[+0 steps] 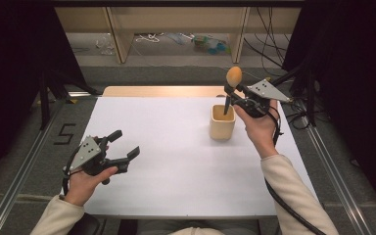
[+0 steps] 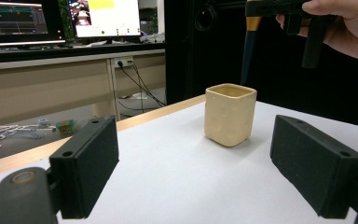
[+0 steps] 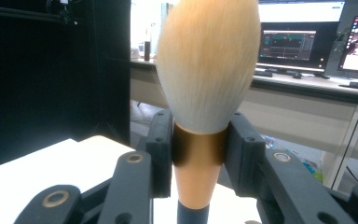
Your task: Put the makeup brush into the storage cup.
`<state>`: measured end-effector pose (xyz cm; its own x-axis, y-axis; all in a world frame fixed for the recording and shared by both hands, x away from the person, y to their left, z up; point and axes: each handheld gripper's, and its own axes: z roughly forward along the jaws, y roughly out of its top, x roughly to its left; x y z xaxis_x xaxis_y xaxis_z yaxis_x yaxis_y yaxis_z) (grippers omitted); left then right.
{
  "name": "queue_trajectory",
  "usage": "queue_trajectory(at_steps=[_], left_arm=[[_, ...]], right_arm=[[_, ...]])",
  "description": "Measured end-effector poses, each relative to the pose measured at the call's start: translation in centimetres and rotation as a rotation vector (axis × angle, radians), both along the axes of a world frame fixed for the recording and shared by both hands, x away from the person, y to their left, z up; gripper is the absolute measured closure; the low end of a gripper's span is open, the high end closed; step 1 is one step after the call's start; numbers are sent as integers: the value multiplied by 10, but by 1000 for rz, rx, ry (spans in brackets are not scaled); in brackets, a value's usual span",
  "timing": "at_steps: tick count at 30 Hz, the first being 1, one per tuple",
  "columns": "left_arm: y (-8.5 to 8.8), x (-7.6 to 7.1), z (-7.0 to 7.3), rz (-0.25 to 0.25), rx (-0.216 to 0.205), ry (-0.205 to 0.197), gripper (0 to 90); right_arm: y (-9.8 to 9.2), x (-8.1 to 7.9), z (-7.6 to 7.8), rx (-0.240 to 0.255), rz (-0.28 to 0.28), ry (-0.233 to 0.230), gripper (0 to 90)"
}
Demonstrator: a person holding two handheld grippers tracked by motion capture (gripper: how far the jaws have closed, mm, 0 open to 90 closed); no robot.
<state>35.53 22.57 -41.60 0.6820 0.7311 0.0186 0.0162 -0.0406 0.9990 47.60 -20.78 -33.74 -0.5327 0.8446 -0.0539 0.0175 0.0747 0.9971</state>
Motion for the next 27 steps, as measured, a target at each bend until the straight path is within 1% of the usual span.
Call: queue_trajectory(at_steps=[1,4,6,7,8,9,10,11,16,17,18,19,20,22,24,25,27], left_arm=[[0,0,0,-1,3,-4,149],[0,0,0,-1,-1,0,149],[0,0,0,0,0,2,149],[0,1,0,-4,3,-6,149],[0,1,0,-4,2,-7,149],[0,1,0,-4,1,-7,149],[0,1,0,-5,3,-8,149],[0,0,0,-3,4,-4,150],[-1,1,-1,-2,1,-2,150],[-1,1,-1,-1,2,-3,150],[-1,1,-1,-2,2,-3,150],[-1,1,-1,-2,1,-2,150],[-1,1,-1,-2,-1,0,150],[0,1,-1,-1,-2,2,150],[0,1,0,0,-1,0,150],[0,1,0,1,-2,1,150],[0,1,0,2,0,-1,150]], right_arm=[[0,1,0,7,-6,-4,667],[0,2,0,4,-12,-6,667],[0,3,0,5,1,3,667],[0,4,0,-6,-6,6,667],[0,4,0,-6,-6,6,667],[0,5,-1,3,-12,-2,667],[0,4,-1,1,-9,8,667],[0,5,-1,7,-8,6,667],[1,6,-2,2,-14,2,667],[1,6,-2,0,-6,13,668],[0,8,-2,-2,-11,13,667],[1,9,-3,-1,-13,3,667],[1,9,-3,-1,-13,3,667],[1,10,-2,9,-13,6,667],[1,11,-2,-4,-11,15,667],[2,12,-2,12,-9,8,667],[3,12,-2,8,-10,15,667]])
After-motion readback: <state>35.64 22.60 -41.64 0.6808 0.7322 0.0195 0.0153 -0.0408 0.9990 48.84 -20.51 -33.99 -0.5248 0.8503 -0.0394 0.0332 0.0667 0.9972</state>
